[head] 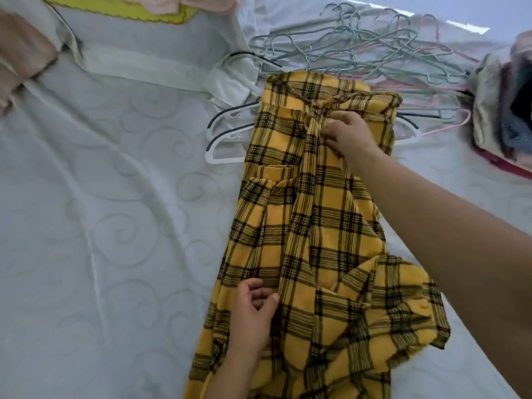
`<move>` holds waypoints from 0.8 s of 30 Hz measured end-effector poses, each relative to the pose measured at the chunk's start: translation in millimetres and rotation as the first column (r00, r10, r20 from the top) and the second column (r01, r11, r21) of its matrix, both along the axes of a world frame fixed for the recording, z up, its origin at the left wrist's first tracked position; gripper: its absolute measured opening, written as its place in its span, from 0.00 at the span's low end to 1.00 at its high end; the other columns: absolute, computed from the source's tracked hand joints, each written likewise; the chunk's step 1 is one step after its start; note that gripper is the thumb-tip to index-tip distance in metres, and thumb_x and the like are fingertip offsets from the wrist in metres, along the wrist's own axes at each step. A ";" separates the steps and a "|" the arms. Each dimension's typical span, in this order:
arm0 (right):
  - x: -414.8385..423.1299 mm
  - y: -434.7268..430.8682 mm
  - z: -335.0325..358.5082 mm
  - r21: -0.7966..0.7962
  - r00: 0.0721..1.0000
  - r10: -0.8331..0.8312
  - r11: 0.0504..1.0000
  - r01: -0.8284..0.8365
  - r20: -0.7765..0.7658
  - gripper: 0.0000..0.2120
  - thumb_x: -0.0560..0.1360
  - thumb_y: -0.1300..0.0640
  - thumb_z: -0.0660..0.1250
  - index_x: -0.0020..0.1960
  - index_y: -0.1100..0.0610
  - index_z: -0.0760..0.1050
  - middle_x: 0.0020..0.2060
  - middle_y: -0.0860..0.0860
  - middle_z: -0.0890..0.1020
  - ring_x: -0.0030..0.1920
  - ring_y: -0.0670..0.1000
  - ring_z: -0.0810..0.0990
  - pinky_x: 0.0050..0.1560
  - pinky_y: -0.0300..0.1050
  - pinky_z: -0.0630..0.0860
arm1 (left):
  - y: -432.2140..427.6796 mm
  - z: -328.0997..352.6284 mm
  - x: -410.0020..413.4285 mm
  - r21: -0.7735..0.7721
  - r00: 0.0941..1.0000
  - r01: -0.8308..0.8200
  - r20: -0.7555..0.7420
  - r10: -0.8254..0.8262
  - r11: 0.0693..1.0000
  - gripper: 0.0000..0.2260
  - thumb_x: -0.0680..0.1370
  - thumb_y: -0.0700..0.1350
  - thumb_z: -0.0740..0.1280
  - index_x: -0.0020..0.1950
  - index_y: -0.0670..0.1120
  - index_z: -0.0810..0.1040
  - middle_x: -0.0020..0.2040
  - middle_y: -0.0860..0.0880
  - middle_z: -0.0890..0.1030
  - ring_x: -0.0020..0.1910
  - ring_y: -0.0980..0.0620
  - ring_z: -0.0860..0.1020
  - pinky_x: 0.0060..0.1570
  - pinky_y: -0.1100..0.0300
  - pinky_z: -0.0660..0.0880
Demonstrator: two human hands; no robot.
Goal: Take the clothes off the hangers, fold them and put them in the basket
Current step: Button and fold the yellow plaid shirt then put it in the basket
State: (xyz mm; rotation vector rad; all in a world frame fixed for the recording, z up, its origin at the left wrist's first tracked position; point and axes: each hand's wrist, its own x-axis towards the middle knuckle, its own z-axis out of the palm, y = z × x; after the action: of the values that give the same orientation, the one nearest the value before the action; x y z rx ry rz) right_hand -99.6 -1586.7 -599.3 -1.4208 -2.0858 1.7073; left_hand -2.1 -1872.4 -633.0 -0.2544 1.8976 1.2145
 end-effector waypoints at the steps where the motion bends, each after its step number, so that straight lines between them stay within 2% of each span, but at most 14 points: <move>1: 18.5 -0.1 -4.1 0.022 0.998 -0.053 0.998 0.053 -0.015 0.15 0.79 0.58 0.59 0.65 0.57 0.69 0.54 0.53 0.76 0.54 0.51 0.77 0.59 0.49 0.76 | -2.8 2.5 2.4 -0.032 0.994 0.079 -0.070 -0.082 0.996 0.11 0.77 0.39 0.65 0.54 0.52 0.68 0.49 0.53 0.76 0.47 0.59 0.75 0.41 0.66 0.74; 3: 59.9 -1.6 -9.2 0.114 0.993 -0.121 0.986 0.120 0.002 0.13 0.79 0.57 0.59 0.63 0.58 0.70 0.56 0.54 0.76 0.53 0.51 0.77 0.56 0.47 0.77 | -6.2 12.0 6.8 -0.098 0.898 0.280 -0.326 -0.296 0.955 0.10 0.79 0.41 0.62 0.53 0.55 0.68 0.50 0.60 0.73 0.49 0.63 0.73 0.50 0.65 0.75; 5: 107.4 -5.9 -13.4 0.198 0.983 -0.179 0.966 0.167 0.042 0.12 0.79 0.58 0.59 0.61 0.60 0.71 0.53 0.54 0.76 0.54 0.53 0.76 0.54 0.47 0.74 | 1.1 27.1 8.7 -0.075 0.699 0.527 -0.529 -0.481 0.847 0.10 0.79 0.46 0.56 0.59 0.53 0.72 0.55 0.63 0.72 0.56 0.67 0.70 0.62 0.70 0.68; 6: 132.3 -11.3 -14.2 0.234 0.973 -0.216 0.953 0.192 0.083 0.12 0.79 0.58 0.59 0.61 0.61 0.71 0.52 0.53 0.75 0.54 0.53 0.75 0.53 0.46 0.72 | 9.4 32.4 9.1 -0.054 0.598 0.652 -0.577 -0.556 0.757 0.16 0.78 0.49 0.53 0.63 0.51 0.72 0.59 0.62 0.72 0.60 0.67 0.67 0.67 0.72 0.61; 8: 189.7 -27.7 -19.6 0.289 0.935 -0.280 0.933 0.212 0.219 0.14 0.79 0.55 0.60 0.61 0.63 0.71 0.52 0.54 0.75 0.52 0.53 0.73 0.51 0.47 0.70 | 30.1 40.6 8.7 -0.130 0.366 0.843 -0.572 -0.734 0.522 0.21 0.78 0.51 0.52 0.71 0.49 0.66 0.69 0.56 0.68 0.69 0.62 0.61 0.71 0.67 0.49; 9: 217.7 -37.8 -24.8 0.285 0.902 -0.311 0.931 0.227 0.298 0.16 0.79 0.52 0.61 0.59 0.63 0.72 0.51 0.55 0.76 0.51 0.54 0.75 0.50 0.49 0.71 | 39.3 39.8 7.9 -0.207 0.242 0.892 -0.532 -0.812 0.401 0.22 0.80 0.51 0.55 0.73 0.49 0.61 0.72 0.54 0.64 0.72 0.58 0.58 0.72 0.62 0.47; 11: 261.6 -60.6 -30.7 0.181 0.847 -0.339 0.940 0.288 0.411 0.20 0.76 0.46 0.63 0.53 0.64 0.75 0.48 0.59 0.80 0.48 0.59 0.78 0.47 0.52 0.76 | 52.1 37.5 4.9 -0.348 0.072 0.911 -0.395 -0.916 0.222 0.27 0.79 0.55 0.60 0.74 0.48 0.58 0.73 0.51 0.63 0.73 0.52 0.59 0.73 0.52 0.48; 12: 274.9 -71.3 -28.4 0.094 0.830 -0.351 0.934 0.346 0.434 0.20 0.75 0.46 0.65 0.50 0.64 0.76 0.45 0.60 0.81 0.46 0.60 0.80 0.44 0.53 0.78 | 55.1 35.7 2.2 -0.420 0.002 0.893 -0.351 -0.937 0.159 0.28 0.77 0.58 0.61 0.73 0.47 0.61 0.70 0.49 0.67 0.70 0.50 0.62 0.72 0.50 0.51; 14: 290.2 -85.9 -15.9 -0.106 0.812 -0.393 0.872 0.478 0.432 0.16 0.75 0.51 0.67 0.49 0.66 0.77 0.40 0.62 0.82 0.39 0.59 0.82 0.37 0.49 0.79 | 54.7 32.2 -5.4 -0.552 -0.080 0.824 -0.335 -0.939 0.127 0.26 0.76 0.60 0.62 0.68 0.47 0.67 0.63 0.49 0.72 0.64 0.48 0.67 0.69 0.49 0.56; 16: 293.0 -94.2 4.2 -0.329 0.835 -0.384 0.789 0.518 0.395 0.13 0.75 0.57 0.67 0.50 0.68 0.76 0.36 0.60 0.84 0.34 0.57 0.83 0.29 0.44 0.79 | 46.9 33.5 -15.8 -0.546 -0.048 0.816 -0.387 -0.921 0.187 0.22 0.75 0.59 0.63 0.63 0.47 0.71 0.59 0.50 0.73 0.61 0.50 0.68 0.67 0.51 0.60; 18: 290.4 -96.1 25.0 -0.454 0.897 -0.345 0.776 0.438 0.276 0.17 0.70 0.57 0.71 0.52 0.68 0.76 0.36 0.59 0.85 0.34 0.55 0.84 0.29 0.41 0.79 | 34.7 36.8 -29.7 -0.411 0.081 0.868 -0.439 -0.895 0.279 0.17 0.75 0.57 0.66 0.57 0.48 0.73 0.52 0.54 0.73 0.55 0.53 0.69 0.62 0.55 0.64; 21: 273.1 -86.9 60.6 -0.350 0.966 -0.236 0.901 0.257 0.103 0.42 0.44 0.42 0.83 0.52 0.64 0.78 0.44 0.58 0.85 0.42 0.56 0.85 0.35 0.43 0.81 | 9.0 36.1 -51.6 -0.037 0.470 0.855 -0.367 -0.802 0.518 0.08 0.73 0.49 0.70 0.42 0.51 0.72 0.43 0.56 0.73 0.43 0.56 0.71 0.47 0.60 0.71; 22: 262.0 -82.4 76.0 -0.292 0.984 -0.168 0.939 0.180 0.067 0.43 0.42 0.40 0.83 0.51 0.62 0.79 0.45 0.58 0.85 0.44 0.56 0.85 0.38 0.43 0.81 | 0.2 34.1 -58.2 0.054 0.586 0.797 -0.308 -0.750 0.601 0.07 0.73 0.46 0.71 0.41 0.51 0.73 0.41 0.54 0.75 0.41 0.55 0.73 0.44 0.60 0.72; 24: 231.1 -68.7 108.3 -0.102 0.995 0.058 0.994 -0.050 0.081 0.32 0.50 0.43 0.81 0.48 0.58 0.80 0.44 0.56 0.85 0.45 0.55 0.84 0.43 0.46 0.82 | -15.8 27.1 -68.2 0.056 0.700 0.698 -0.261 -0.664 0.714 0.06 0.72 0.42 0.71 0.39 0.48 0.75 0.39 0.51 0.77 0.39 0.53 0.75 0.41 0.60 0.73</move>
State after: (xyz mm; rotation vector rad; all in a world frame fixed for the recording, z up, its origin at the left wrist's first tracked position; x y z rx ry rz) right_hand 131.5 -1655.4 -490.9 -1.5024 -2.1275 1.8277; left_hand -70.4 -1888.2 -605.9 0.6641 1.8088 0.8680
